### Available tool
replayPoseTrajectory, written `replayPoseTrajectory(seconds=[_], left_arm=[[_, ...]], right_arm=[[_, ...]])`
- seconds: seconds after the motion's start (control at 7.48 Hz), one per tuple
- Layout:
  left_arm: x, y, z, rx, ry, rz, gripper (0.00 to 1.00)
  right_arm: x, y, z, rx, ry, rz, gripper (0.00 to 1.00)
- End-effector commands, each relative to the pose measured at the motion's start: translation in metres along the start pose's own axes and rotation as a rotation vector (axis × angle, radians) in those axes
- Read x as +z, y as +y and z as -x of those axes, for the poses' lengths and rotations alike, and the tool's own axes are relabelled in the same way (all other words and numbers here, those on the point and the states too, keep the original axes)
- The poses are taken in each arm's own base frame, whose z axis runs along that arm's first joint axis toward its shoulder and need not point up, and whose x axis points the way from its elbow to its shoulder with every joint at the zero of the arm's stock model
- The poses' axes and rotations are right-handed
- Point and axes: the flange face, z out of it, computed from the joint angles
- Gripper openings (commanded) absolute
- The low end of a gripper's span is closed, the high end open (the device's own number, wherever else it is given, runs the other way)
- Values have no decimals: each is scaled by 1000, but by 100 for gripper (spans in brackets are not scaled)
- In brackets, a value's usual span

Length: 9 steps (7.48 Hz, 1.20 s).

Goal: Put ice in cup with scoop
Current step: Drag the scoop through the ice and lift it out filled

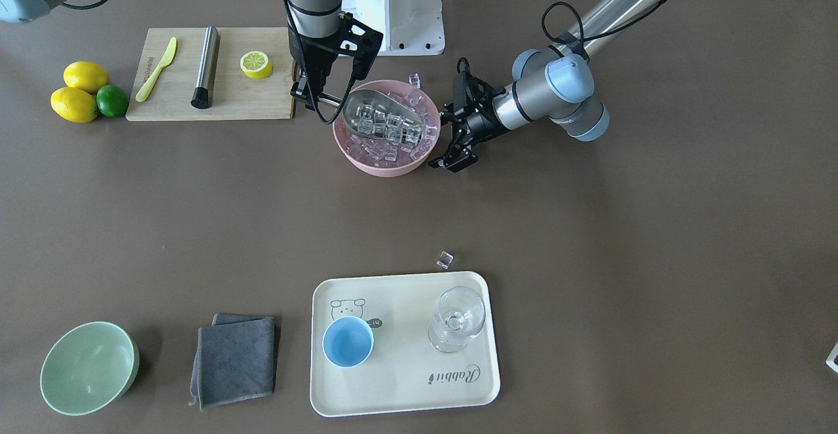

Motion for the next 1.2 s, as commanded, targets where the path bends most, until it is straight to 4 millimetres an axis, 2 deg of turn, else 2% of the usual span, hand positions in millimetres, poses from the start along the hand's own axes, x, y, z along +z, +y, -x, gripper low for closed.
replayPoseTrajectory(seconds=[0.0, 0.4, 0.53, 0.8, 0.94, 1.07], left_arm=[[0, 0, 1, 0, 0, 1, 98], [-5, 1, 7, -1, -7, 5, 98], [-5, 1, 9, -7, -8, 19, 98], [-9, 0, 15, -9, -17, 26, 98], [-12, -1, 19, -10, -18, 30, 98], [-23, 0, 29, -17, -7, 39, 98]], right_arm=[[-7, 5, 3, -5, -13, -16, 0], [-23, 30, 7, -11, -32, -51, 0], [-28, 43, 7, -9, -33, -59, 0], [-50, 63, -34, 62, -8, -85, 0], [-54, 74, -56, 110, -14, -82, 0], [-63, 96, -92, 186, -49, -85, 0]])
